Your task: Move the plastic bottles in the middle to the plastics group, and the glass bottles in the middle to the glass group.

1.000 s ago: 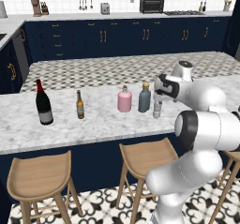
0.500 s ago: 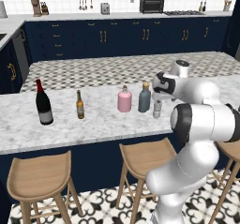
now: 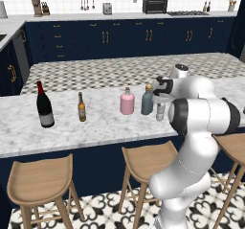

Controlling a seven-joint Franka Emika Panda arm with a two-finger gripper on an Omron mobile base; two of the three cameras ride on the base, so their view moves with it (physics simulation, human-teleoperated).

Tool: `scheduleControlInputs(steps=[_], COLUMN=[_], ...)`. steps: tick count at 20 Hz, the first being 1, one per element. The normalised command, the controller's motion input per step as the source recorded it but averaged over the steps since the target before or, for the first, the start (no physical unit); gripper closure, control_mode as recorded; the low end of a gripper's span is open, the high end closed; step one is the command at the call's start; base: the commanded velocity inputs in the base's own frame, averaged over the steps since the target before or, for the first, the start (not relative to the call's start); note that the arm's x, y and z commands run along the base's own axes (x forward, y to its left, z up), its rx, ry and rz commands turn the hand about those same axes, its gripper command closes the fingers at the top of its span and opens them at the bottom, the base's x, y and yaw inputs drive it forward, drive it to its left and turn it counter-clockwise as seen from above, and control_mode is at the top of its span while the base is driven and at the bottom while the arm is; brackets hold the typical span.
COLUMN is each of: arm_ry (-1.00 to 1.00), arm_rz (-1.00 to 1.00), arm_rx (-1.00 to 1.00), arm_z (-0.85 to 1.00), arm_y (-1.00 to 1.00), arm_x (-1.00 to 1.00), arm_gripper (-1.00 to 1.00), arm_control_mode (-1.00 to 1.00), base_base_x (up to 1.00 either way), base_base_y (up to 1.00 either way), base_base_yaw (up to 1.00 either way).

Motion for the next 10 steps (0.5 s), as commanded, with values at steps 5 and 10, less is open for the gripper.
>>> scheduleControlInputs(steps=[5,10], arm_ry=[-0.01,0.0], arm_rz=[0.01,0.02], arm_rx=[0.0,0.0], arm_z=[-0.17,-0.02], arm_y=[0.0,0.0], arm_x=[0.21,0.04], arm_gripper=[-1.0,-1.0], arm_control_mode=[-1.0,-1.0], base_base_x=[0.0,0.0], base_base_y=[0.0,0.0], base_base_yaw=[0.0,0.0])
